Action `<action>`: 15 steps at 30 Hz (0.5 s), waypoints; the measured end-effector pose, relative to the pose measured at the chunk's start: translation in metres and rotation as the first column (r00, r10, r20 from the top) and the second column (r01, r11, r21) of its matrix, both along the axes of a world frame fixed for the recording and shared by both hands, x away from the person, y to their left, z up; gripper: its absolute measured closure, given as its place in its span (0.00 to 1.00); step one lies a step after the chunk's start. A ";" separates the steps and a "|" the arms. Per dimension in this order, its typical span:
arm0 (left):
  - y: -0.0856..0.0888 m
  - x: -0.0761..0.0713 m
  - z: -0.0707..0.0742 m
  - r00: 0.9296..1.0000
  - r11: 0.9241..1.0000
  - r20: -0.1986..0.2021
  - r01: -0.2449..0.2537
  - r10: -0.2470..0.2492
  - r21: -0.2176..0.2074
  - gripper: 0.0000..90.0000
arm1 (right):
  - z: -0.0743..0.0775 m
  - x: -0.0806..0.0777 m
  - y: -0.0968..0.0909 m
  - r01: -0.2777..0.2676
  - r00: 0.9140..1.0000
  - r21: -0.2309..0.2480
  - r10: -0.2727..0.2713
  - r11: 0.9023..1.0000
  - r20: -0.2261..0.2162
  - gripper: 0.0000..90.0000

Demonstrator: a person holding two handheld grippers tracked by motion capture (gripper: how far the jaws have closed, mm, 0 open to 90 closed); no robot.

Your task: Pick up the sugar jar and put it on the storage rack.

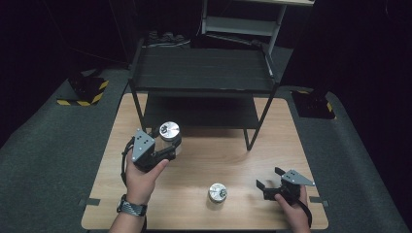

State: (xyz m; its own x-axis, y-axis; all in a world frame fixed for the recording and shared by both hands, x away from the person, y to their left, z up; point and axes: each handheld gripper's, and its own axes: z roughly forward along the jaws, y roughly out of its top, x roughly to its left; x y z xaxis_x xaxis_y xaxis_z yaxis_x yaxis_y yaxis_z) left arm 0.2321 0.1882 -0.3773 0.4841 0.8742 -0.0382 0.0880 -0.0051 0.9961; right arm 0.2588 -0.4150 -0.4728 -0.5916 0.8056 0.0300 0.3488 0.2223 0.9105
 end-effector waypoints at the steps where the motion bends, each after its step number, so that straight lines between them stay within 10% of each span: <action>1: 0.000 0.000 0.003 1.000 1.000 0.003 0.001 -0.001 0.000 0.36 | 0.000 0.000 0.000 0.000 1.000 0.000 0.000 1.000 0.000 0.00; 15: -0.005 0.006 0.039 0.999 1.000 0.035 0.004 -0.004 -0.006 0.36 | 0.000 0.000 -0.001 -0.002 1.000 0.004 0.002 1.000 -0.002 0.00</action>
